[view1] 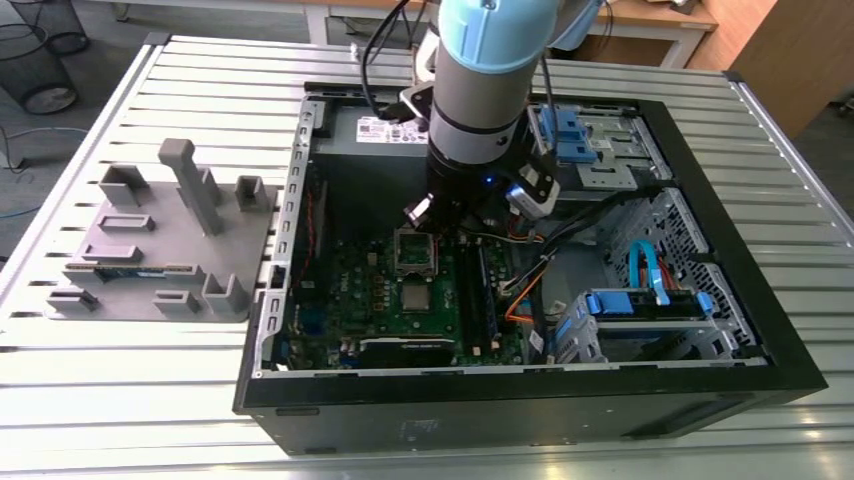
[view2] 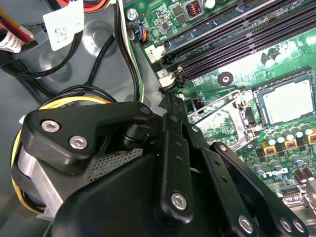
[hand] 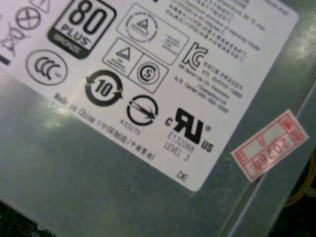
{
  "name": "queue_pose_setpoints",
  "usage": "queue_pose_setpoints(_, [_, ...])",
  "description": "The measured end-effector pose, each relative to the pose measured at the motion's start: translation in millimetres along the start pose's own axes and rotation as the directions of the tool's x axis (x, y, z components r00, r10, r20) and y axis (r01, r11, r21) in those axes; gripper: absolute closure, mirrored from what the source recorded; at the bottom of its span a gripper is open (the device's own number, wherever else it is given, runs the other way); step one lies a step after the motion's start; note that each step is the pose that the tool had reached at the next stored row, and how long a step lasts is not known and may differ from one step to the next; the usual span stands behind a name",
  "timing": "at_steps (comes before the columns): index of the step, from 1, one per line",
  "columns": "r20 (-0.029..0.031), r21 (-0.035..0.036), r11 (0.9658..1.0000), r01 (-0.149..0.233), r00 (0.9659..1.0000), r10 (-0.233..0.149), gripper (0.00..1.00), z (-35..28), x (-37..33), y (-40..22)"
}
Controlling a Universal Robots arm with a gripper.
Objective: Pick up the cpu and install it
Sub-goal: 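Close the cpu cover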
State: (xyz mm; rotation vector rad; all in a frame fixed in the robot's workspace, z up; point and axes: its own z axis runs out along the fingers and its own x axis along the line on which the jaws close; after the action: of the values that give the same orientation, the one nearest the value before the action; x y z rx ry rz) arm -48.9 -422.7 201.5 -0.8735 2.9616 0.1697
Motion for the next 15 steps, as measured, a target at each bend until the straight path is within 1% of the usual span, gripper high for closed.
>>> queue_pose_setpoints(6, [0.0018, -0.0014, 1.0000, 0.000, 1.0000, 0.000, 0.89, 0.6, 1.0, 0.7])
queue_pose_setpoints(15, [0.0055, 0.0010, 1.0000, 0.002, 1.0000, -0.002, 0.89, -0.4, 5.8, 3.1])
